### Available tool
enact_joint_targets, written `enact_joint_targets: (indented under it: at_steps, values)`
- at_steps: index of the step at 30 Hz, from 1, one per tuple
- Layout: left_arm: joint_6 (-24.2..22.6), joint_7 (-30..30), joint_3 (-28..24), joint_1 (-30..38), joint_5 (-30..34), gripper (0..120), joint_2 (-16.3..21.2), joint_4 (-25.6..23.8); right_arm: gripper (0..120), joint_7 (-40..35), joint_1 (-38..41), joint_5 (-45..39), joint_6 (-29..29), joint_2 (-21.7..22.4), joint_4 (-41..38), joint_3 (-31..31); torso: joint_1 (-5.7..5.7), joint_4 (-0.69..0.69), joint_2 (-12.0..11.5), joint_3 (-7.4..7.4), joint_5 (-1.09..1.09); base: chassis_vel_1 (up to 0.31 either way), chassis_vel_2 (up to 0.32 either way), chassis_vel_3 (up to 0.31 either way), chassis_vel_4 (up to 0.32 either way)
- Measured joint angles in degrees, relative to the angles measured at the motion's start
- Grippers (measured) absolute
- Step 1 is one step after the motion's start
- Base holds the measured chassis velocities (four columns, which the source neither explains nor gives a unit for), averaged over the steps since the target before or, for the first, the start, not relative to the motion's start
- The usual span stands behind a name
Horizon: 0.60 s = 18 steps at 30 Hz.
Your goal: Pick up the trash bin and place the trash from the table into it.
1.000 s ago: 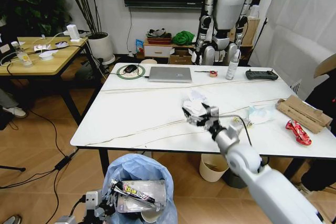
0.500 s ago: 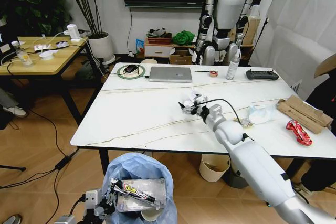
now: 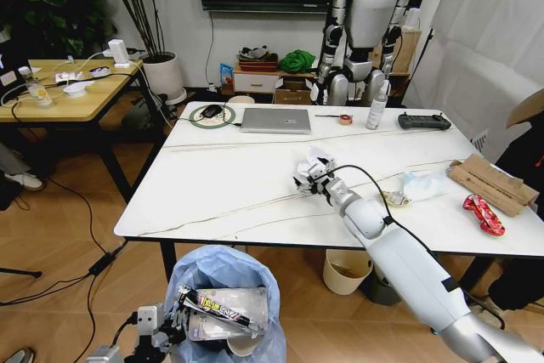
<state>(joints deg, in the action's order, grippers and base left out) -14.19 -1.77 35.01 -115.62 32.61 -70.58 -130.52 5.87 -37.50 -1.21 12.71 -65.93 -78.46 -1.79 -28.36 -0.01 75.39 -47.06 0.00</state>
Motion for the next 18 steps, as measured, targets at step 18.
enact_joint_targets:
  at_steps: [18]
  values:
    - [-0.04,-0.15,-0.05,0.39,0.53,0,0.18,0.19,99,-5.51,0.43,2.81,4.73,-1.03,0.95,-1.46,0.0,0.01,0.0,0.0,0.0,0.0,0.0,0.0,0.0]
